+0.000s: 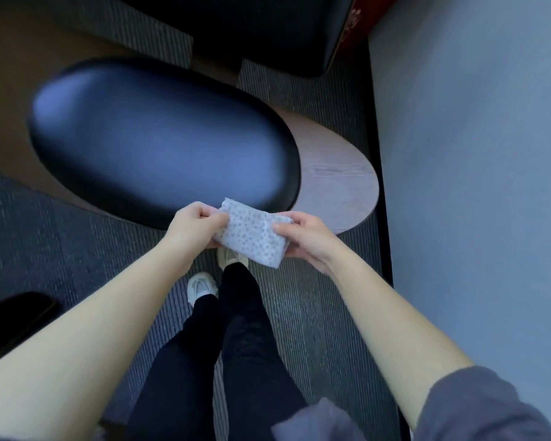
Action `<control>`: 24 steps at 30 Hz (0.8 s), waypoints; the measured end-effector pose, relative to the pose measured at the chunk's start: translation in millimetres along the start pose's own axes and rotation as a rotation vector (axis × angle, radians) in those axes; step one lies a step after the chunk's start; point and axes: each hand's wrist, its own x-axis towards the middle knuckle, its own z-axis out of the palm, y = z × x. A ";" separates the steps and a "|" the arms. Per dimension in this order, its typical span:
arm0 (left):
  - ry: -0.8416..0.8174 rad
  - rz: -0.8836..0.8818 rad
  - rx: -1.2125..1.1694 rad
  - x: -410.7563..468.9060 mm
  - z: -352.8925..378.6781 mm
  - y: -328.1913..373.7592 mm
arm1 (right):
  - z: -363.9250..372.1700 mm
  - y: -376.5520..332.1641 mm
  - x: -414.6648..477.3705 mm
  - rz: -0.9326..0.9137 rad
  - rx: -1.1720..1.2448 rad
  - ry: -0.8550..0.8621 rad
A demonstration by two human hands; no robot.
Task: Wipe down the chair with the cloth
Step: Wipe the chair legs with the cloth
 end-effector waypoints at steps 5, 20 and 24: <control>-0.162 -0.059 0.000 13.0 -33.4 29.9 | 30.0 -40.0 22.7 -0.021 -0.192 0.056; -0.207 0.012 0.273 79.4 -256.1 88.6 | 246.8 -104.3 92.6 0.031 -0.164 0.294; -0.161 0.095 0.427 95.7 -333.3 110.8 | 332.6 -119.7 118.0 0.073 -0.108 0.302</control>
